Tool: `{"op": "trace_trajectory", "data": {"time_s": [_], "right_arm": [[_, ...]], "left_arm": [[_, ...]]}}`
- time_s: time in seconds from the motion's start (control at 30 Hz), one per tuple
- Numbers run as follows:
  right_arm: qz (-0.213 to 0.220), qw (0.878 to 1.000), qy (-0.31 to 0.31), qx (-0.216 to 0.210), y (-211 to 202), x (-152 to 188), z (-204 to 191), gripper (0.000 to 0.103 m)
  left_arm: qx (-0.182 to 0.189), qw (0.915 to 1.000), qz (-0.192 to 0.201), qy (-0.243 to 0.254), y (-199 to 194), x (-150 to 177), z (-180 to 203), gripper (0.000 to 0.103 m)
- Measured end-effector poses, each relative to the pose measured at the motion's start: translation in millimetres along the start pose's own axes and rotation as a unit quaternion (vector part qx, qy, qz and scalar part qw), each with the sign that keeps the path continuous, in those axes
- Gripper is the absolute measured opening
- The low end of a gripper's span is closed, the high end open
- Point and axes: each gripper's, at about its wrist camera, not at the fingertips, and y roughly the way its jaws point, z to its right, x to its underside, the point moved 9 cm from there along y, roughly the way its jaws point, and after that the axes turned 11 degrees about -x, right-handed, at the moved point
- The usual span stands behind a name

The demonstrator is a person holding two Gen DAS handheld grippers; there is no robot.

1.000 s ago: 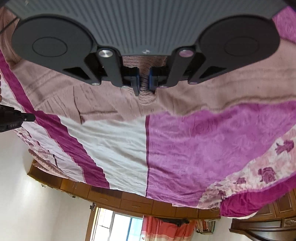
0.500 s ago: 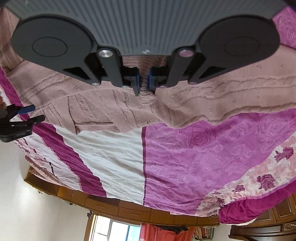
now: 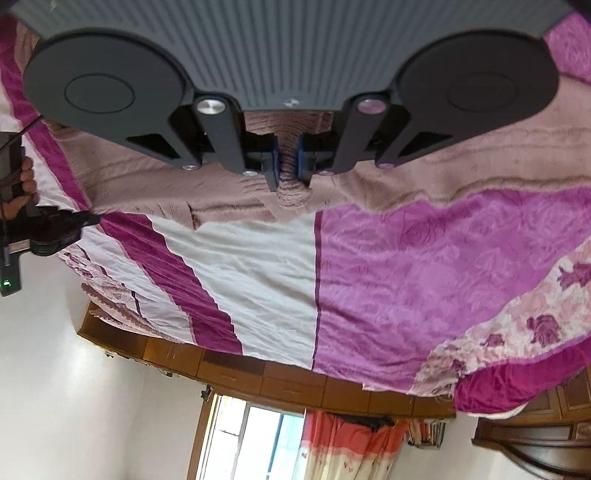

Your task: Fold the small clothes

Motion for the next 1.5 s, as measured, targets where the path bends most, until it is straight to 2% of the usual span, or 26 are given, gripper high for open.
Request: {"op": "trace_trajectory", "data": {"time_s": [0.07, 0.2, 0.27, 0.33, 0.47, 0.53, 0.57, 0.63, 0.73, 0.87, 1.0, 1.1, 1.23, 1.33, 1.5], "right_arm": [[0.01, 1.0, -0.007, 0.0, 3, -8, 3, 0.003], [-0.019, 1.0, 0.009, -0.023, 25, -2, 3, 0.004], [-0.02, 0.999, 0.025, -0.015, 33, 4, 7, 0.004], [-0.01, 0.999, 0.037, -0.012, 37, 7, 12, 0.007], [0.024, 0.997, 0.057, -0.044, 21, 4, 24, 0.029], [0.061, 0.995, 0.064, -0.039, 4, -5, 39, 0.053], [0.075, 0.994, 0.067, -0.032, -3, -9, 48, 0.056], [0.074, 0.995, 0.068, -0.024, -7, -11, 61, 0.057], [0.057, 0.996, 0.057, -0.039, -8, -4, 64, 0.057], [0.038, 0.996, 0.008, -0.075, -22, 20, 44, 0.057], [0.018, 0.994, -0.048, -0.092, -44, 58, 21, 0.057], [0.007, 0.991, -0.103, -0.084, -61, 89, 10, 0.057], [-0.025, 0.987, -0.152, -0.045, -63, 126, 18, 0.057], [-0.031, 0.989, -0.138, -0.048, -65, 139, 29, 0.058], [-0.022, 0.993, -0.1, -0.054, -79, 141, 36, 0.062]], "left_arm": [[-0.003, 0.9999, -0.013, 0.004, 13, 1, 2, 0.011], [-0.039, 0.9968, -0.07, 0.001, 63, 16, -6, 0.013], [-0.054, 0.9942, -0.092, -0.015, 82, 24, -16, 0.014], [-0.063, 0.991, -0.114, -0.031, 94, 28, -24, 0.021], [-0.093, 0.9885, -0.111, -0.043, 88, 27, -45, 0.041], [-0.098, 0.9884, -0.107, -0.042, 80, 27, -52, 0.045], [-0.101, 0.9882, -0.106, -0.043, 76, 27, -56, 0.045], [-0.102, 0.9884, -0.102, -0.047, 67, 27, -59, 0.045], [-0.089, 0.9908, -0.088, -0.05, 54, 23, -52, 0.045], [-0.069, 0.9945, -0.074, -0.027, 43, 20, -32, 0.045], [-0.061, 0.9953, -0.075, 0.004, 49, 27, -14, 0.045], [-0.065, 0.9934, -0.094, 0.005, 61, 39, -12, 0.045], [-0.082, 0.9892, -0.121, -0.003, 75, 59, -20, 0.046], [-0.085, 0.9888, -0.122, -0.01, 69, 58, -21, 0.045], [-0.089, 0.9884, -0.121, -0.023, 47, 56, -30, 0.044]]}}
